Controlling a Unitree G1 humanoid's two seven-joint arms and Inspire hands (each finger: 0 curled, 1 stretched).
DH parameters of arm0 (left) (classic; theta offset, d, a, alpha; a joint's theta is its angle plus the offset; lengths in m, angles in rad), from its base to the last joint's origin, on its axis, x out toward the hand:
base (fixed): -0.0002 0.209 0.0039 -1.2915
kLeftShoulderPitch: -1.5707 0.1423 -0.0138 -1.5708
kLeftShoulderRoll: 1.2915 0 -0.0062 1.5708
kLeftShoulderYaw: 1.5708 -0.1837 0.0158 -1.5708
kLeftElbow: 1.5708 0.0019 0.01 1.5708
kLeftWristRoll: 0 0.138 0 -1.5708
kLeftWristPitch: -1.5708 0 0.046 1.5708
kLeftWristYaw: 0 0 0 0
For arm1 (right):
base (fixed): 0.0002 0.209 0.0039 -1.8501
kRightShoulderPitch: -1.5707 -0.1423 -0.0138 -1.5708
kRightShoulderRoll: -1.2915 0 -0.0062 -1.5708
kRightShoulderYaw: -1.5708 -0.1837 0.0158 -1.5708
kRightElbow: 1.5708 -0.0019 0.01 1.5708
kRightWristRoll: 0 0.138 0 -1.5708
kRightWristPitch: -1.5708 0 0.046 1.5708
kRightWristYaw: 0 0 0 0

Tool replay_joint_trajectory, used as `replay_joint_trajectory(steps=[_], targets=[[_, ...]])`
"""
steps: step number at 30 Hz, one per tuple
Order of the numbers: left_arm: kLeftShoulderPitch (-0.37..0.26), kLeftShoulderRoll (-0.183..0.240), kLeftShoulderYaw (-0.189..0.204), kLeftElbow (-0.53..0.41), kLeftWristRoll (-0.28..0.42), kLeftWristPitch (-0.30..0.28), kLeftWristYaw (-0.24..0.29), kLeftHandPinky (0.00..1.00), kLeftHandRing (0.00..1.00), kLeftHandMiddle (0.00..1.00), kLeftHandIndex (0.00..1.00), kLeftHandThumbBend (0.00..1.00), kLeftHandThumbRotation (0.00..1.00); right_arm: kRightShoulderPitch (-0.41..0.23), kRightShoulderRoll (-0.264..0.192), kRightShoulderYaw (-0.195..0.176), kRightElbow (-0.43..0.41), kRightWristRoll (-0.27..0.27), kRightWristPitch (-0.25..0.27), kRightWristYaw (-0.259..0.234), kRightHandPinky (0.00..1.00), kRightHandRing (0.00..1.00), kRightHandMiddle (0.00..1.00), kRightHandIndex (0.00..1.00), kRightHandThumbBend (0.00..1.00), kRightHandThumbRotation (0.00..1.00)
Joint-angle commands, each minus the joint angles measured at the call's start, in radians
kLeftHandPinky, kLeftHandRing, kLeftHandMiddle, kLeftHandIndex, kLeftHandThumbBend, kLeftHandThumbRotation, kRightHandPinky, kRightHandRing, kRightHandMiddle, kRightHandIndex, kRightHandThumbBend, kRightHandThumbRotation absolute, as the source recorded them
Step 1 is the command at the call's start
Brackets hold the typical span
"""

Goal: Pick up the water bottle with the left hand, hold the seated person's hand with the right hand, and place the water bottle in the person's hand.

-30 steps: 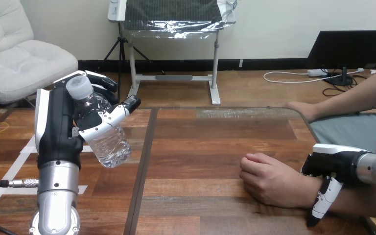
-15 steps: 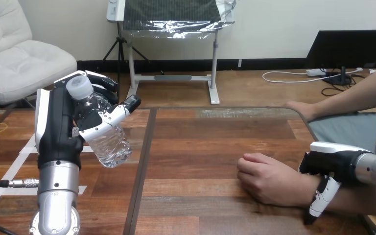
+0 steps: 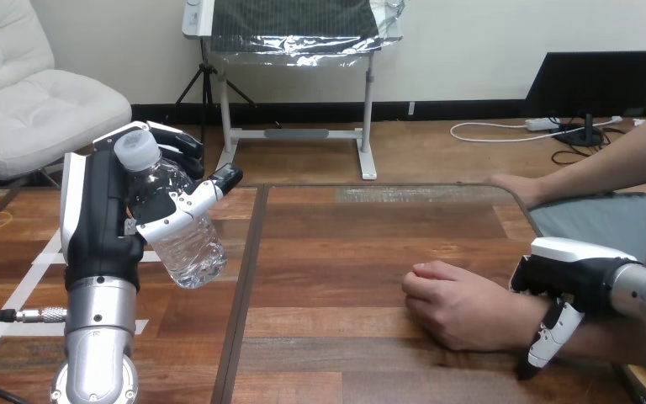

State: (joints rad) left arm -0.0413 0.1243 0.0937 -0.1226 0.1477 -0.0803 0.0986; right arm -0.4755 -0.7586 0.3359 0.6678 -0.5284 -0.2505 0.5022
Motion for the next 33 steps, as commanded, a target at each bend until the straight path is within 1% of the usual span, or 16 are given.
replay_joint_trajectory(steps=[1,6,12,15,18,21,27,33], targets=[[-0.056,-0.002,0.001,-0.026,-0.004,-0.019,0.006,0.27,0.35,0.39,0.42,0.63,0.0,0.025,0.013,-0.04,-0.033,0.039,-0.021,-0.045,0.1,0.16,0.24,0.28,0.75,0.08],[-0.057,-0.003,0.001,-0.016,-0.009,-0.029,0.005,0.27,0.35,0.39,0.42,0.63,0.0,0.038,0.007,-0.066,-0.061,0.062,-0.033,-0.055,0.09,0.15,0.22,0.26,0.73,0.09],[-0.056,-0.008,0.001,-0.019,-0.019,-0.014,0.001,0.27,0.34,0.39,0.42,0.64,0.0,0.054,-0.003,-0.092,-0.115,0.068,-0.02,-0.067,0.08,0.13,0.21,0.23,0.71,0.11],[-0.058,-0.005,-0.001,-0.012,-0.018,-0.023,-0.001,0.27,0.34,0.39,0.42,0.64,0.0,0.062,-0.008,-0.109,-0.136,0.081,-0.03,-0.068,0.07,0.13,0.2,0.23,0.71,0.11],[-0.059,-0.005,-0.003,-0.01,-0.014,-0.02,0.001,0.27,0.35,0.39,0.42,0.64,0.0,0.069,-0.011,-0.126,-0.148,0.091,-0.052,-0.081,0.07,0.12,0.2,0.22,0.71,0.1],[-0.064,-0.003,-0.005,-0.001,-0.009,-0.025,0.003,0.27,0.35,0.39,0.42,0.64,0.0,0.069,-0.016,-0.14,-0.144,0.109,-0.089,-0.087,0.08,0.13,0.2,0.22,0.71,0.1],[-0.074,-0.006,-0.005,0.017,-0.029,-0.038,-0.007,0.27,0.35,0.39,0.42,0.64,0.0,0.068,-0.026,-0.162,-0.165,0.132,-0.105,-0.078,0.1,0.15,0.22,0.22,0.71,0.11],[-0.092,-0.01,-0.003,0.035,-0.046,-0.041,-0.015,0.27,0.35,0.39,0.42,0.63,0.0,0.072,-0.034,-0.181,-0.192,0.145,-0.114,-0.083,0.1,0.15,0.21,0.21,0.71,0.12]])
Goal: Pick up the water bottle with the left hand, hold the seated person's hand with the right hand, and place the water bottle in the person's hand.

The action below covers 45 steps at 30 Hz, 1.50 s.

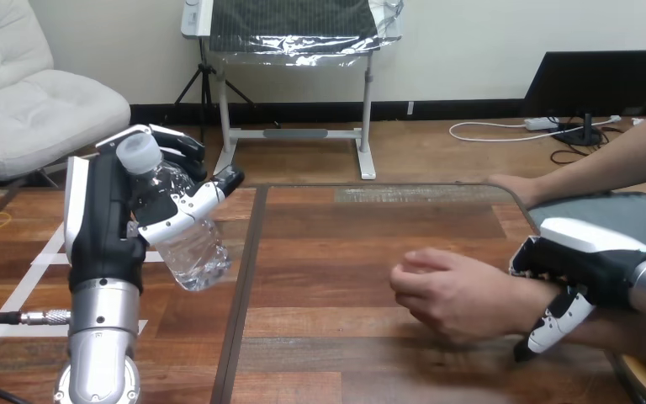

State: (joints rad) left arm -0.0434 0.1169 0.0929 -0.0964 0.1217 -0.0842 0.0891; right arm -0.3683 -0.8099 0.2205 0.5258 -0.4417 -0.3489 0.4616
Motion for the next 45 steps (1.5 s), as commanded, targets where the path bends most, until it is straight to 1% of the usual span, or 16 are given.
replay_joint_trajectory(steps=[1,6,11,18,24,30,39,45], targets=[[-0.095,-0.005,-0.002,0.013,-0.026,-0.035,-0.008,0.27,0.34,0.39,0.42,0.63,0.0,-0.036,0.016,-0.068,-0.054,0.06,-0.017,-0.044,0.1,0.15,0.21,0.21,0.71,0.12],[-0.118,-0.006,-0.002,0.038,-0.041,-0.036,-0.016,0.27,0.34,0.39,0.41,0.63,0.0,-0.039,0.014,-0.076,-0.065,0.068,-0.016,-0.042,0.09,0.14,0.2,0.21,0.71,0.12],[-0.152,0.001,-0.004,0.082,-0.052,-0.049,-0.03,0.27,0.34,0.39,0.41,0.63,0.0,-0.043,0.015,-0.087,-0.069,0.083,-0.024,-0.035,0.08,0.13,0.2,0.21,0.72,0.12],[-0.193,0.005,-0.011,0.137,-0.041,-0.062,-0.036,0.26,0.33,0.38,0.41,0.65,0.0,-0.043,0.017,-0.088,-0.083,0.084,-0.018,-0.037,0.08,0.13,0.2,0.2,0.72,0.12],[-0.231,0.007,-0.019,0.184,-0.027,-0.079,-0.036,0.26,0.32,0.38,0.41,0.66,0.0,-0.053,0.021,-0.084,-0.075,0.092,-0.031,-0.033,0.09,0.14,0.2,0.21,0.73,0.13],[-0.26,0.005,-0.029,0.222,-0.02,-0.087,-0.039,0.26,0.32,0.38,0.41,0.66,0.0,-0.053,0.025,-0.078,-0.087,0.088,-0.025,-0.028,0.09,0.14,0.2,0.21,0.73,0.14],[-0.303,-0.01,-0.041,0.273,-0.031,-0.099,-0.044,0.26,0.32,0.38,0.41,0.67,0.0,-0.056,0.036,-0.066,-0.12,0.077,0.007,-0.013,0.1,0.14,0.2,0.21,0.73,0.18],[-0.331,-0.019,-0.049,0.309,-0.035,-0.105,-0.039,0.26,0.32,0.38,0.41,0.68,0.0,-0.061,0.05,-0.059,-0.128,0.074,0.015,-0.014,0.1,0.14,0.2,0.22,0.74,0.19]])
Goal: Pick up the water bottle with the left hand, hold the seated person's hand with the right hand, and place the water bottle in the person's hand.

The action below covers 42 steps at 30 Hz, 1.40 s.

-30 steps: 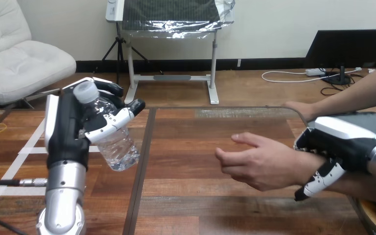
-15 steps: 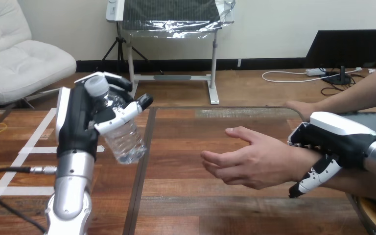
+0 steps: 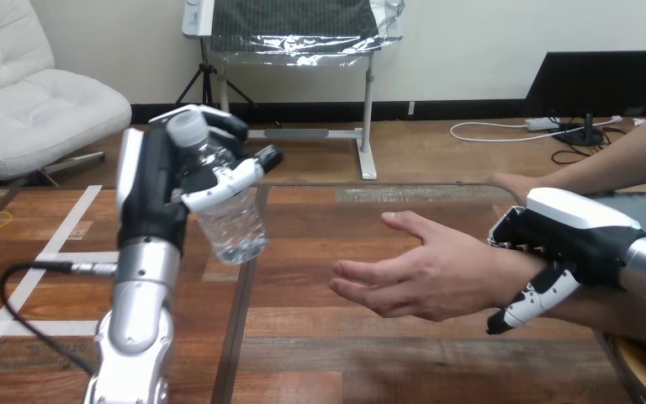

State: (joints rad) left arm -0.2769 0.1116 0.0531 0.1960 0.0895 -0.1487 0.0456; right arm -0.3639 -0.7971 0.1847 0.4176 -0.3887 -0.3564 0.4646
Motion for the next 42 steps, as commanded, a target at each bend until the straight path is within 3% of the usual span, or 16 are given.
replay_joint_trajectory(steps=[1,15,22,42], targets=[[-0.103,-0.017,-0.013,0.022,-0.002,-0.038,0.006,0.26,0.32,0.38,0.41,0.68,0.0,-0.066,0.04,-0.022,-0.022,0.019,0.024,-0.018,0.1,0.14,0.2,0.22,0.74,0.19],[-0.158,-0.056,-0.023,0.068,-0.027,-0.031,-0.011,0.26,0.33,0.38,0.41,0.67,0.0,-0.083,0.076,0.0,-0.032,-0.007,0.038,-0.029,0.1,0.14,0.2,0.22,0.76,0.17],[-0.192,-0.071,-0.044,0.112,-0.004,-0.05,-0.013,0.26,0.33,0.39,0.42,0.68,0.0,-0.105,0.11,0.012,-0.049,-0.026,0.085,-0.014,0.1,0.14,0.21,0.22,0.75,0.17],[-0.211,-0.133,-0.08,0.192,-0.011,-0.072,-0.023,0.28,0.35,0.4,0.43,0.7,0.0,-0.14,0.152,0.024,-0.067,-0.039,0.115,0.001,0.12,0.17,0.23,0.25,0.75,0.24]])
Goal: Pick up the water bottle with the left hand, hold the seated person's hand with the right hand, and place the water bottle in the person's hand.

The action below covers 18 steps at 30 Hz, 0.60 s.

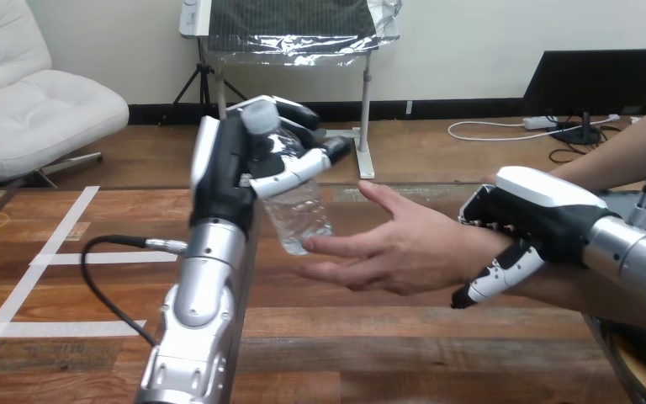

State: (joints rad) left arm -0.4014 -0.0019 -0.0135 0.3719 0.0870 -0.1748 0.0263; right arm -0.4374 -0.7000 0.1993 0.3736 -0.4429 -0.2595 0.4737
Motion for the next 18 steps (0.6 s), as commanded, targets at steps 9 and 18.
replay_joint_trajectory(steps=[9,18], targets=[[-0.096,-0.044,-0.033,0.058,0.002,-0.052,-0.003,0.28,0.35,0.4,0.43,0.7,0.0,-0.079,0.074,0.011,-0.018,0.025,0.002,-0.008,0.11,0.15,0.22,0.23,0.76,0.26],[-0.098,-0.074,-0.051,0.082,0.0,-0.042,-0.015,0.29,0.35,0.41,0.43,0.7,0.0,-0.09,0.094,0.018,-0.011,0.023,-0.003,-0.008,0.09,0.13,0.2,0.22,0.76,0.26]])
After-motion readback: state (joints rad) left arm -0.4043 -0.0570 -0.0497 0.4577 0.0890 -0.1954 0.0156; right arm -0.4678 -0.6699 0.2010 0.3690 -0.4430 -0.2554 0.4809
